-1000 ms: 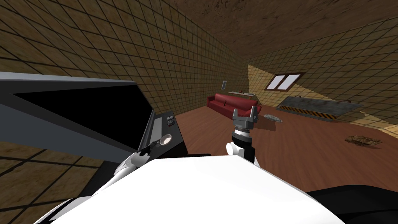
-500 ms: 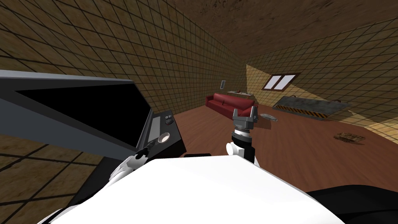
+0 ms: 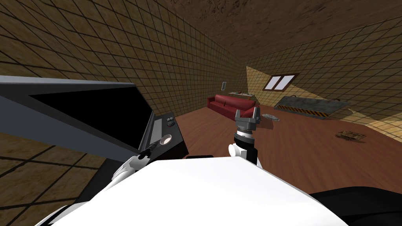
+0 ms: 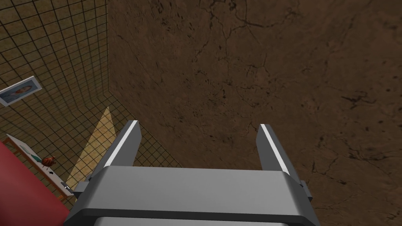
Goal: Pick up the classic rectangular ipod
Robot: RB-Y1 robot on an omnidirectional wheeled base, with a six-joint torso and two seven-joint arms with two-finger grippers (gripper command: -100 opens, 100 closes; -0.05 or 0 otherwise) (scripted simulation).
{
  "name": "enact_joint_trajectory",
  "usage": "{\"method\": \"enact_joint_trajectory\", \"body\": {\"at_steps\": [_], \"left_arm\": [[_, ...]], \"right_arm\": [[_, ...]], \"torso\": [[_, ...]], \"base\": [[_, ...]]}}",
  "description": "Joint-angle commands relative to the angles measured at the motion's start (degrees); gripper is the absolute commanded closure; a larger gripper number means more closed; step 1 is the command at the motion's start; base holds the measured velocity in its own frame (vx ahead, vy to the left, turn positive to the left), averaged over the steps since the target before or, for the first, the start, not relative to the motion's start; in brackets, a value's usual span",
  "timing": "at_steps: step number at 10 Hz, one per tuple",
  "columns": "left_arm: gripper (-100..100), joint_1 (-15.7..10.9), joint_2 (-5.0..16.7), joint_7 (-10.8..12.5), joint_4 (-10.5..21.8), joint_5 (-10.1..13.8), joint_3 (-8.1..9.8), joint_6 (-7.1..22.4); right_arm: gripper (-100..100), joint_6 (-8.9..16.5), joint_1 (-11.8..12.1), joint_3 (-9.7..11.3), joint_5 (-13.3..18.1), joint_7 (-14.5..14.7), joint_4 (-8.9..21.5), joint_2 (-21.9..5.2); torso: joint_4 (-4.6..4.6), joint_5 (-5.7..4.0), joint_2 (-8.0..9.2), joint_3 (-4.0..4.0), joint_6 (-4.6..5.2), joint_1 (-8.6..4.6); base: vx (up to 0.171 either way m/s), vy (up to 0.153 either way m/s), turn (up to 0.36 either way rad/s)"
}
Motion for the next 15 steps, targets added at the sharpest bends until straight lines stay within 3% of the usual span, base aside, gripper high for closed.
{"method": "enact_joint_trajectory", "body": {"at_steps": [1,3,4,5,6,8,9,13,14,15], "left_arm": [[-100,-0.4,0.3,-0.6,0.1,-0.3,-1.75,1.8],[-100,-0.8,0.5,-1.3,0.4,-0.8,-3.64,3.7],[-100,-0.8,0.4,-1.1,0.6,-0.7,-3.04,2.9],[0,-0.8,0.4,-1.2,0.6,-0.7,-3.14,3.0],[-100,-0.9,0.4,-1.8,-0.1,-1.9,-1.50,1.4],[-100,-1.5,0.4,-1.7,0.9,-1.7,-1.84,1.2],[100,-1.4,0.5,-1.7,0.6,-1.7,-1.83,1.3],[100,-1.4,0.5,-1.7,0.7,-1.7,-1.83,1.3],[0,-1.4,0.5,-1.7,0.7,-1.7,-1.83,1.3],[-100,-0.6,0.1,-0.7,0.2,-1.5,-0.18,-0.2]], "right_arm": [[0,0.0,0.0,0.0,0.0,0.0,0.0,0.0],[0,0.0,0.0,0.0,0.0,0.0,0.0,0.0],[0,0.0,0.0,0.0,0.0,0.0,0.0,0.0],[0,0.0,0.0,0.0,0.0,0.0,0.0,0.0],[0,0.0,0.0,0.0,0.0,0.0,0.0,0.0],[0,0.0,0.0,0.0,0.0,0.0,0.0,0.0],[0,0.0,0.0,0.0,0.0,0.0,0.0,0.0],[0,0.0,0.0,0.0,0.0,0.0,0.0,0.0],[0,0.0,0.0,0.0,0.0,0.0,0.0,0.0],[0,0.0,0.0,0.0,0.0,0.0,0.0,0.0]], "torso": [[0.00,0.00,0.00,0.00,0.00,0.00],[-0.03,0.02,-0.11,-0.07,0.00,0.08],[-0.04,0.02,-0.13,-0.08,0.00,0.05],[-0.01,-0.02,0.04,0.00,0.00,-0.15],[0.03,-0.05,0.19,0.09,0.00,-0.28],[0.04,-0.10,0.22,0.12,0.00,-0.45],[0.04,-0.09,0.26,0.14,0.00,-0.41],[0.05,-0.07,0.30,0.16,0.00,-0.36],[0.05,-0.07,0.30,0.16,0.00,-0.35],[0.05,-0.07,0.30,0.16,0.00,-0.35]], "base": [[0.105,0.090,0.008],[0.106,0.109,0.010],[0.048,0.040,-0.006],[0.009,0.009,-0.002],[0.017,-0.011,0.223],[0.011,-0.019,0.047],[0.000,0.000,0.000],[0.000,0.000,0.000],[0.000,0.000,0.000],[-0.028,-0.041,-0.029]]}}
